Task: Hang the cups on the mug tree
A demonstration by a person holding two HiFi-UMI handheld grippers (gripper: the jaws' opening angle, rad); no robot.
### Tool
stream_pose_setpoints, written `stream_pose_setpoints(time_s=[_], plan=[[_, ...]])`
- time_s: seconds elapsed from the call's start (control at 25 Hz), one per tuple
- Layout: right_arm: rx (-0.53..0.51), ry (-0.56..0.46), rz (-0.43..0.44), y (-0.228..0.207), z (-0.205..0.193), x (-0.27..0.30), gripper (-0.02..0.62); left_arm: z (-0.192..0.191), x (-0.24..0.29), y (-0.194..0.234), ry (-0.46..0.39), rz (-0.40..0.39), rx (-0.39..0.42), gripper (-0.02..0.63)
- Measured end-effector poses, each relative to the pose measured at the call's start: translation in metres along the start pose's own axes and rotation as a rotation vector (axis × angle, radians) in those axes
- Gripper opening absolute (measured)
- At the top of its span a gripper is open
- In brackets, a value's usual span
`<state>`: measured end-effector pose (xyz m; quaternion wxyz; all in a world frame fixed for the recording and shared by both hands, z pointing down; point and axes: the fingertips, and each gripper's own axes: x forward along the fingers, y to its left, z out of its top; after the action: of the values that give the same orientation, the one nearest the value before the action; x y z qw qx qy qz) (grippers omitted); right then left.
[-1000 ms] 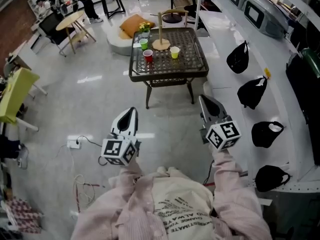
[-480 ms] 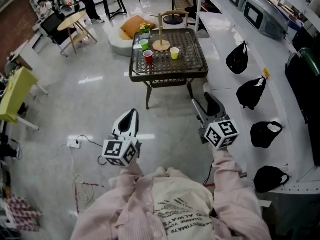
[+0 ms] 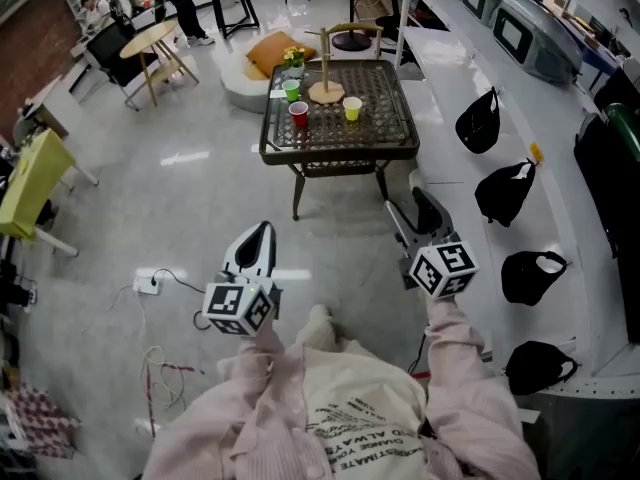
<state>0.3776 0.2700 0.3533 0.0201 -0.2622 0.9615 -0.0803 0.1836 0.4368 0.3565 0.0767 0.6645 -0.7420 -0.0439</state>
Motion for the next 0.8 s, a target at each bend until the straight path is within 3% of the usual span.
stream_pose_setpoints(time_s=[0.32, 0.8], plan=[[0.001, 0.014, -0.010, -0.025, -0.008, 0.044, 0.250, -0.004, 0.045, 0.024, 0.005, 0.000, -0.016, -0.003], [0.048, 0.059, -0.042, -0.086, -0.025, 0.172, 0.293, -0.003, 0.172, 0.099, 0.053, -0.019, -0.044, -0.003]])
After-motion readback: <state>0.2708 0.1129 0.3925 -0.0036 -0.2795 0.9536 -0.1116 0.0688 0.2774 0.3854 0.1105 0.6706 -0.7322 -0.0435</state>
